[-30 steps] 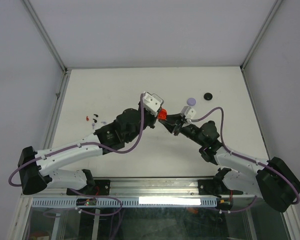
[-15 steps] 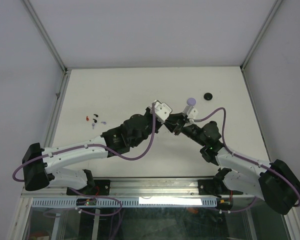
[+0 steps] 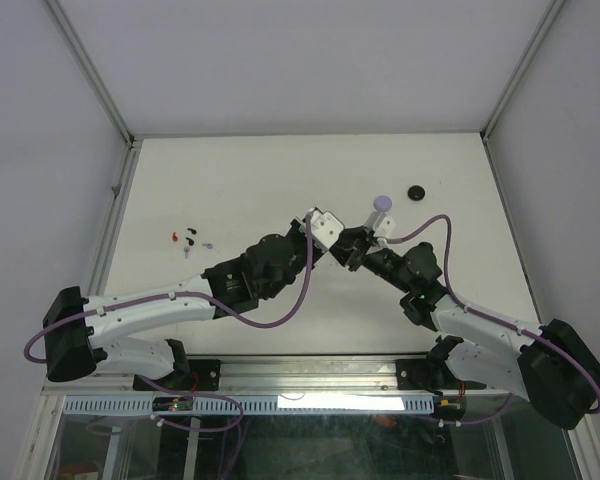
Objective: Insert the wireless bluetooth earbuds into the charging case
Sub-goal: Place the earbud in the charging case.
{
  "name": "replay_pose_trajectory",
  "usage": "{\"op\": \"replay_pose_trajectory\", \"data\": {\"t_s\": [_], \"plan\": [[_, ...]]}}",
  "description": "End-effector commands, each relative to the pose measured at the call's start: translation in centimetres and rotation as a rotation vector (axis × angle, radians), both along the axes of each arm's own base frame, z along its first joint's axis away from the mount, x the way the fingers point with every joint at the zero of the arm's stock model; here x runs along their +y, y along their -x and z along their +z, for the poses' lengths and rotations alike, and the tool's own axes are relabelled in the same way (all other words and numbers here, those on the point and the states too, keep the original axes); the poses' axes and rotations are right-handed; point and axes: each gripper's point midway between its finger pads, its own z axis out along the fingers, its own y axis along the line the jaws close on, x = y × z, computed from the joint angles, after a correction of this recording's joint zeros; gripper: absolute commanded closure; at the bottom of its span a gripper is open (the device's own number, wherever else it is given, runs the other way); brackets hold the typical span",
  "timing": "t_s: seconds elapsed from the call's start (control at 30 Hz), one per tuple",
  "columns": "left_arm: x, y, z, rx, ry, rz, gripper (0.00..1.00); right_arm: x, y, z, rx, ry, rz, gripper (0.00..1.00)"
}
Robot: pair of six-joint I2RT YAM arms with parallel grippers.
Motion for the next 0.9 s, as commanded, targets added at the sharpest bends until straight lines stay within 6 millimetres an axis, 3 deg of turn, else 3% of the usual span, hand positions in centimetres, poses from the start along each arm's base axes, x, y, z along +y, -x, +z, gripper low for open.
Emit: {"op": "replay_pose_trajectory", "data": {"t_s": [0.0, 0.23, 0.6, 0.87], "plan": [[0.0, 0.9, 1.2, -0.034, 0.028, -0.024, 0.9, -0.4, 0.0, 4.6, -0.098, -0.1, -0.023, 1.0], [0.6, 1.2, 1.0, -0.052, 0.002, -0.005, 0.89, -0.6, -0.1, 4.8, -0.103, -0.105, -0.034, 1.0], [-0.3, 2.1, -0.1, -0.052, -0.037, -0.016, 0.88, -1.1, -0.3, 5.0, -0.107, -0.118, -0.059, 1.0], [-1.4, 2.1, 0.4, -0.024, -0.013, -0.021, 0.8, -0.6, -0.1, 5.0, -0.106, -0.111, -0.033, 1.0]]}}
